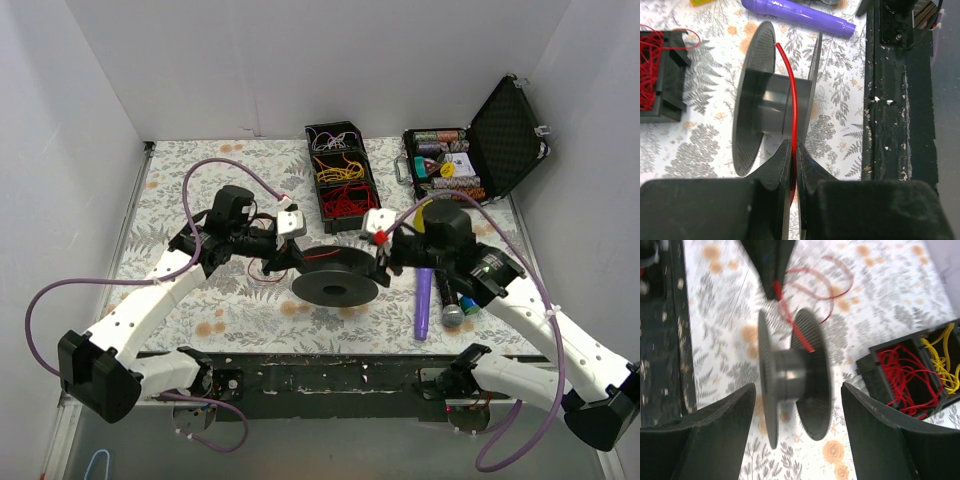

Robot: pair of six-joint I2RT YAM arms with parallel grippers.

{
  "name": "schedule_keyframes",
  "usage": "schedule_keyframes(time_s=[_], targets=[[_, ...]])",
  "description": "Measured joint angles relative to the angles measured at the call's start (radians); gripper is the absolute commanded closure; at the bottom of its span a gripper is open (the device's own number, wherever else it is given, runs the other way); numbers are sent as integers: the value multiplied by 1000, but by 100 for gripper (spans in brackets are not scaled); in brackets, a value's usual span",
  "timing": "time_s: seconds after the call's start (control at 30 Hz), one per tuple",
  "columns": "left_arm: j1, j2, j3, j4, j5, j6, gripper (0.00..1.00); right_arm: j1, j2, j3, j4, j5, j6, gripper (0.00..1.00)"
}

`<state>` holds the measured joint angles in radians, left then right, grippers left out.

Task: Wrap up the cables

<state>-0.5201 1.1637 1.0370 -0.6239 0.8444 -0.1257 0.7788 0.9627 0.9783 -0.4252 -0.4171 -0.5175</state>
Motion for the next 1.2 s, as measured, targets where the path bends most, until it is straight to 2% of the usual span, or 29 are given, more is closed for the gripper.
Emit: schedule_keyframes(time_s=[0.13, 0.27, 0.33, 0.57, 0.73, 0.9, 1.2], targets=[[0, 17, 51, -17, 4, 44, 100, -130, 18, 85, 69, -91, 161, 25], [0, 19, 83, -24, 17, 78, 100, -175, 128, 211, 86, -182, 251, 39], [0, 19, 85, -31, 23, 88, 100, -175, 185, 248, 67, -229, 259, 45], [0, 32, 93, -50, 32, 104, 100, -175, 351, 357, -95, -379, 207, 45], [0, 33, 94, -50, 32, 106, 100, -174, 372, 355, -157, -425, 177, 49], [0, 34, 98, -52, 34, 108, 100, -168, 372, 348, -156, -443, 172, 69], [-1, 44, 100, -49, 35, 106, 100, -149, 370, 312, -148, -439, 177, 87]])
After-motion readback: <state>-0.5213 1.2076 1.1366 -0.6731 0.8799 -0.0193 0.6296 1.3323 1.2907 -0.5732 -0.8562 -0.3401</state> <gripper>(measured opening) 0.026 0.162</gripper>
